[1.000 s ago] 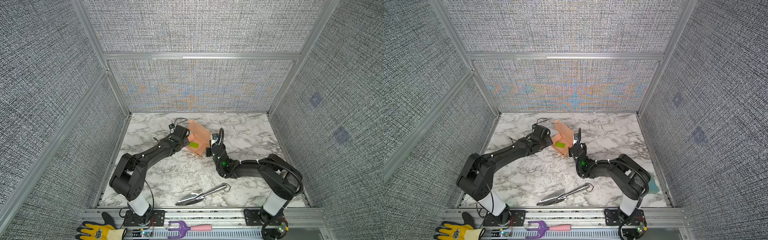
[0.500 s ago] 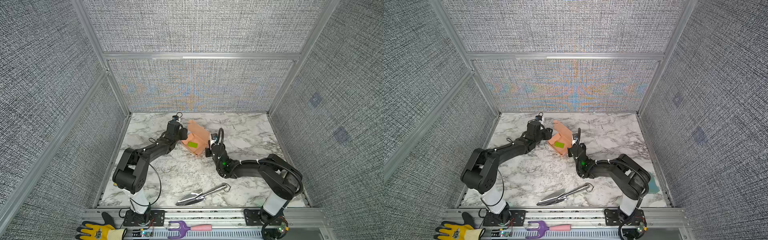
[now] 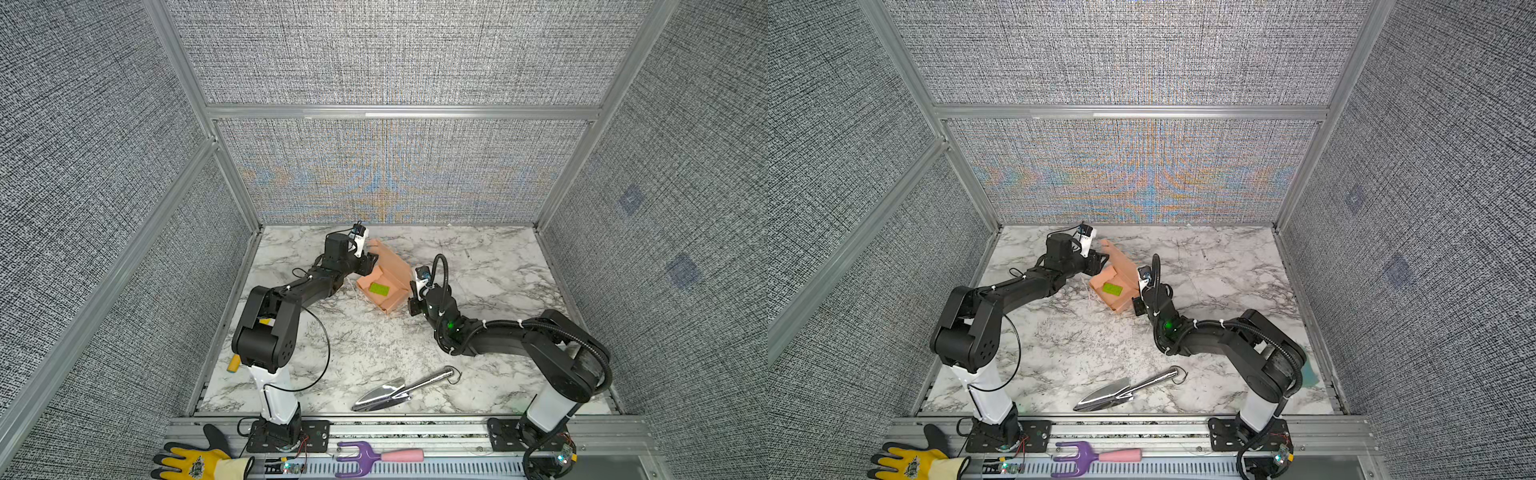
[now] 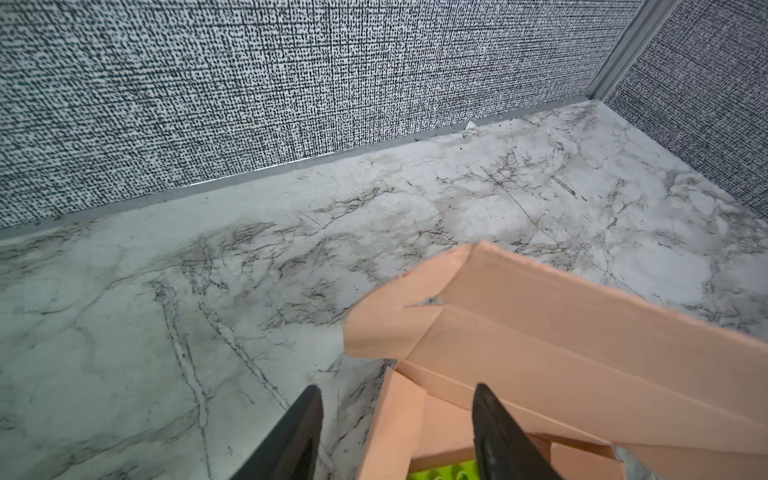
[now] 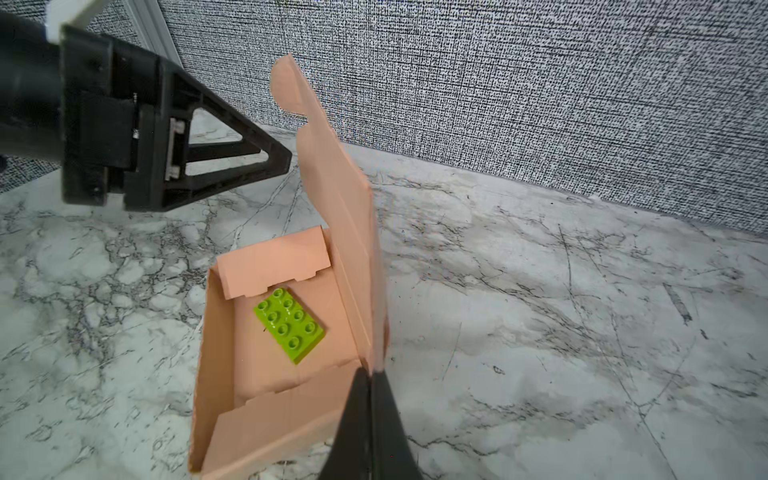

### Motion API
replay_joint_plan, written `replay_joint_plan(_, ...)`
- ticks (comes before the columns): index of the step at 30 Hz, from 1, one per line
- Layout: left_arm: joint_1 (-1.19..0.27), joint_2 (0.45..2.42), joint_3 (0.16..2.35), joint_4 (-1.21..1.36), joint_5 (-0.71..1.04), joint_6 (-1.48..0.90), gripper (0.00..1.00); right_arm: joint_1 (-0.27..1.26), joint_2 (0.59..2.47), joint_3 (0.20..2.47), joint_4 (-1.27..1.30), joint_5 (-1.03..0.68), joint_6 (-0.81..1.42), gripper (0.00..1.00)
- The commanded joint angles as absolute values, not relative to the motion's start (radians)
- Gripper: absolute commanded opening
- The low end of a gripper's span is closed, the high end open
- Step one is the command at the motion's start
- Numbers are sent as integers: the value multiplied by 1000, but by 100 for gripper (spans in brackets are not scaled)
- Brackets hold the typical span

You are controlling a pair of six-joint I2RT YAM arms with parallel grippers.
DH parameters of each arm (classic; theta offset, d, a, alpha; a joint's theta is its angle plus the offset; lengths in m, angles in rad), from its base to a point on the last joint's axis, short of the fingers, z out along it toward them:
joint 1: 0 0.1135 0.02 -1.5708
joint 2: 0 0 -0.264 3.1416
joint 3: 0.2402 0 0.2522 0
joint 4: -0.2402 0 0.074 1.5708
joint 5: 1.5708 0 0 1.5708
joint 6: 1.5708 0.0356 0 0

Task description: Fold the paper box

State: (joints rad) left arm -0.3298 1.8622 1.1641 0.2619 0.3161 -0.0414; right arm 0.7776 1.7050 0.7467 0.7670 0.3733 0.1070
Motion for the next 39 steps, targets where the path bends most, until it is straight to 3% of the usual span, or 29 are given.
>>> replay_joint_plan(1, -300, 1862, 1175, 254, 390, 16, 60, 771, 1695, 756, 796, 310, 87, 0)
replay_joint_plan(16, -215, 1911, 1219, 237, 609, 185, 62, 740, 1684, 753, 782, 235, 93, 0)
replay_joint_plan(28, -203, 2135, 1532, 9, 785, 289, 71, 739, 1694, 759, 789, 216, 95, 0)
replay_joint_plan(33, -201, 2150, 1572, -51, 827, 307, 64, 738, 1703, 763, 793, 222, 96, 0)
replay_joint_plan(39, -201, 2103, 1512, -18, 892, 313, 48, 730, 1704, 761, 799, 224, 101, 0)
